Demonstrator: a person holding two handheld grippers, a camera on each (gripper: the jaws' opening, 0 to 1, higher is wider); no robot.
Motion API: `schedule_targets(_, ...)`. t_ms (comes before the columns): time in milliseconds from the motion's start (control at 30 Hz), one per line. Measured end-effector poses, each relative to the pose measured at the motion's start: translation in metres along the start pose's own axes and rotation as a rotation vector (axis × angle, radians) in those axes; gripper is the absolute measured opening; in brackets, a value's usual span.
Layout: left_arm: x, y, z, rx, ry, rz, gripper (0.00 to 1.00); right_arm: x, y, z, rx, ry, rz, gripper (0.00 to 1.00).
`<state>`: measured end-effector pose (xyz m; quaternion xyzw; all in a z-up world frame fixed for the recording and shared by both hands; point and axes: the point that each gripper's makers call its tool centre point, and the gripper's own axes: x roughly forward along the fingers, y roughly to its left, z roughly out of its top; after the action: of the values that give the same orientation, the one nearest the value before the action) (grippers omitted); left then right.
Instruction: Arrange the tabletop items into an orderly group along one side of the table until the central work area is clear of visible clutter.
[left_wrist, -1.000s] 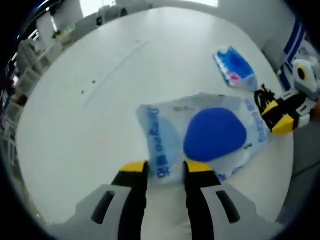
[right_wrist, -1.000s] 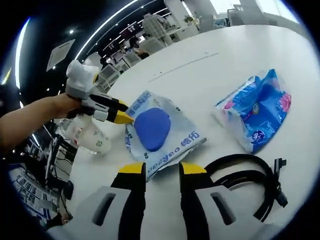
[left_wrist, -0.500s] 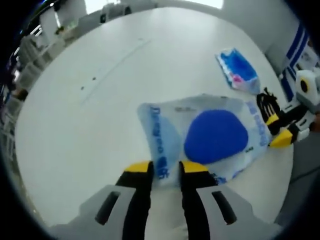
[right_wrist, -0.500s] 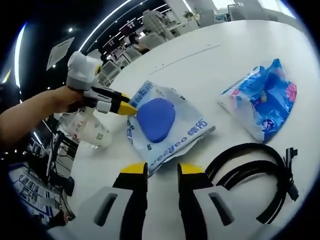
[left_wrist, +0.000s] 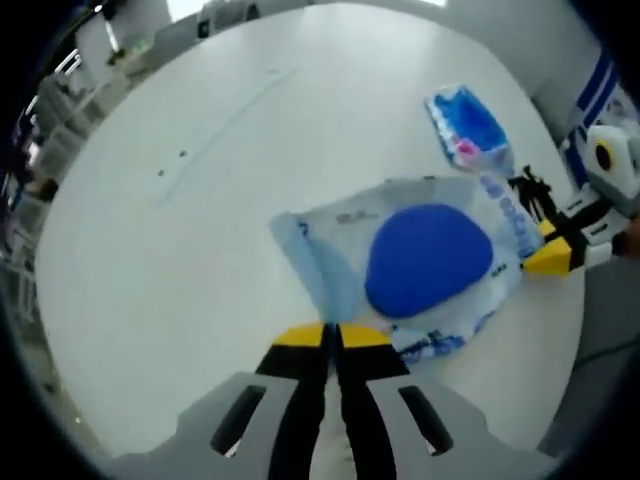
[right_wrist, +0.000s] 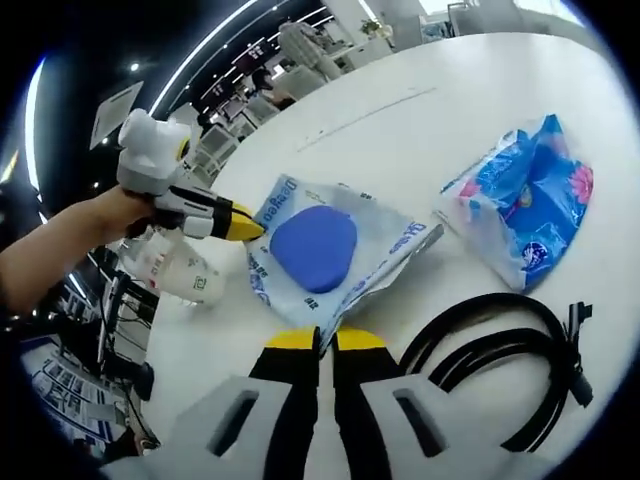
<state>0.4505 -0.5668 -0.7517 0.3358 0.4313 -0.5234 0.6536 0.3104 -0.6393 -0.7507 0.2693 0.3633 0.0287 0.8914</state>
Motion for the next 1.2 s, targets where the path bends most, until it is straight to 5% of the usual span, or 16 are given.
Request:
schedule_targets(633, -0.037, -0.012, 0.008, -0.072, -0.058, 0.073, 0.0, -0.014, -0.015, 0.022, -0.076, 0.014, 0.008, 0.01)
schedule_targets(1033, -0.045, -0.024, -0.009, -0.302, -0.163, 0.118, 0.0, -0.013, -0.021, 0.031, -0.201, 0.058, 0.04, 0.0)
schedule_targets(1200, -0.046, -0.029, -0.013, -0.338, -0.188, 0.133, 0.0, -0.011, -0.023, 0.033, -0.225, 0.069, 0.051, 0.0)
